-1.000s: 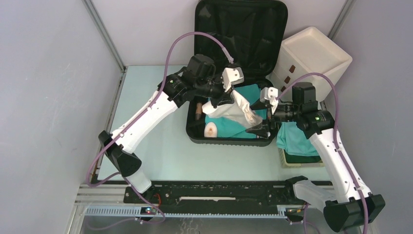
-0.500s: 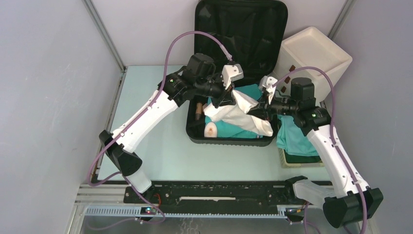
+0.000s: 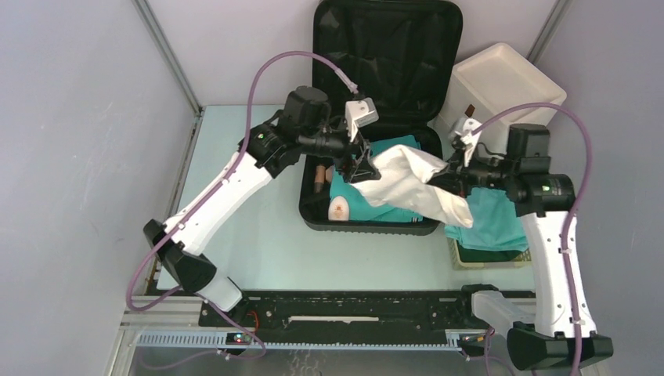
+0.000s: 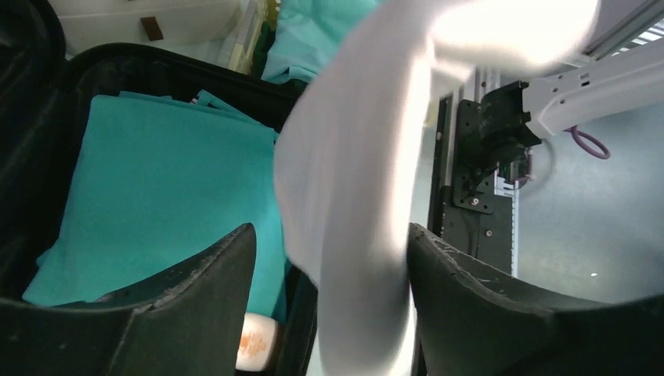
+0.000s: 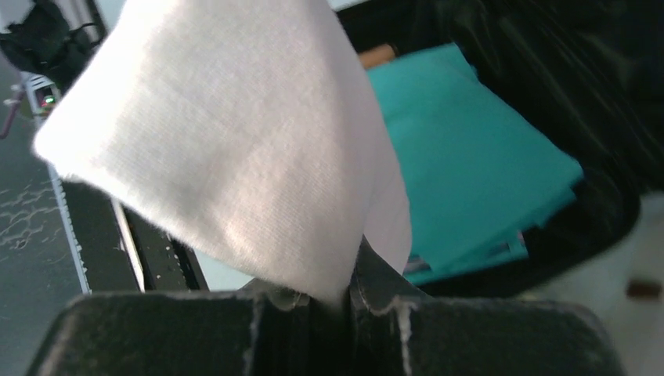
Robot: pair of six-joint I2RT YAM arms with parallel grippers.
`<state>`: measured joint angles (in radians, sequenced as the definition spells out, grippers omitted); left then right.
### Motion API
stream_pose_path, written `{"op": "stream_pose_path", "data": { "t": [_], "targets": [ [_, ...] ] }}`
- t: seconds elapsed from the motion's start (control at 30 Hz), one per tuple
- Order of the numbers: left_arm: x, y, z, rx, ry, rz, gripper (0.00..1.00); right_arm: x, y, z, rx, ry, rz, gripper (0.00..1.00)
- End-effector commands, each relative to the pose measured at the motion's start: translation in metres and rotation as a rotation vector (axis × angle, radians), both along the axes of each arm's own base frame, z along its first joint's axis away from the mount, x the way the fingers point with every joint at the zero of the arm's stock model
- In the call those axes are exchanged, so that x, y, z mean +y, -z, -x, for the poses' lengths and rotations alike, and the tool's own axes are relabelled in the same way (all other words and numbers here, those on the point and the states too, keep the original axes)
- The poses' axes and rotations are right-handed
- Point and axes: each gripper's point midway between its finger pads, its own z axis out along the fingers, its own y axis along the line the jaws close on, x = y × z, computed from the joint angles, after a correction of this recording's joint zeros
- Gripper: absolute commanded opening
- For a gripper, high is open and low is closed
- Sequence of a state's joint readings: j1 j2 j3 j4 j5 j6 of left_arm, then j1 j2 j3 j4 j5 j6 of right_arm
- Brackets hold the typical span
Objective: Open, take out, and arrange the luggage
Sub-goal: Pass from the left arm to the right, then place the clothes in the bin.
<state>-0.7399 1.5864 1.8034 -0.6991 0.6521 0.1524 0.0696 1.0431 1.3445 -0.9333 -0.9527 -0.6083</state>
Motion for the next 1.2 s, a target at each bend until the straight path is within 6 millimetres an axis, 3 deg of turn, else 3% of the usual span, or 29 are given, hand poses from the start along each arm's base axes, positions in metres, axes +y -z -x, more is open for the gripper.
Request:
{"op": "stream_pose_path", "data": {
  "t": [0.0, 0.07, 0.17, 0.3, 0.5, 0.67, 0.9, 1.17],
  "targets": [
    [0.022, -0.027, 0.017, -0.061, -0.031, 0.080, 0.81, -0.035, -0.006, 0.015, 0.036, 0.121, 0.024, 0.00],
    [0.037, -0.027, 0.019, -0.107, -0.078, 0.084, 0.88, -0.052, -0.004, 0.018, 0.047, 0.194, 0.041, 0.00],
    [0.066, -0.025, 0.023, -0.160, -0.153, 0.081, 0.91, -0.076, 0.007, 0.027, 0.096, 0.289, 0.069, 0.00],
    [0.103, 0.001, 0.028, -0.196, -0.245, 0.043, 0.95, -0.105, 0.026, 0.041, 0.160, 0.385, 0.139, 0.00],
    [0.147, 0.053, 0.032, -0.224, -0.376, -0.024, 1.00, -0.112, 0.042, 0.062, 0.254, 0.444, 0.172, 0.00],
    [0.162, 0.082, 0.037, -0.213, -0.405, -0.059, 1.00, -0.118, 0.044, 0.064, 0.296, 0.520, 0.180, 0.00],
    [0.175, 0.102, 0.040, -0.236, -0.421, -0.096, 1.00, -0.142, 0.062, 0.046, 0.450, 0.665, 0.119, 0.00],
    [0.182, 0.125, 0.043, -0.244, -0.435, -0.104, 1.00, -0.190, 0.114, 0.004, 0.646, 0.769, 0.113, 0.03]
  ]
}}
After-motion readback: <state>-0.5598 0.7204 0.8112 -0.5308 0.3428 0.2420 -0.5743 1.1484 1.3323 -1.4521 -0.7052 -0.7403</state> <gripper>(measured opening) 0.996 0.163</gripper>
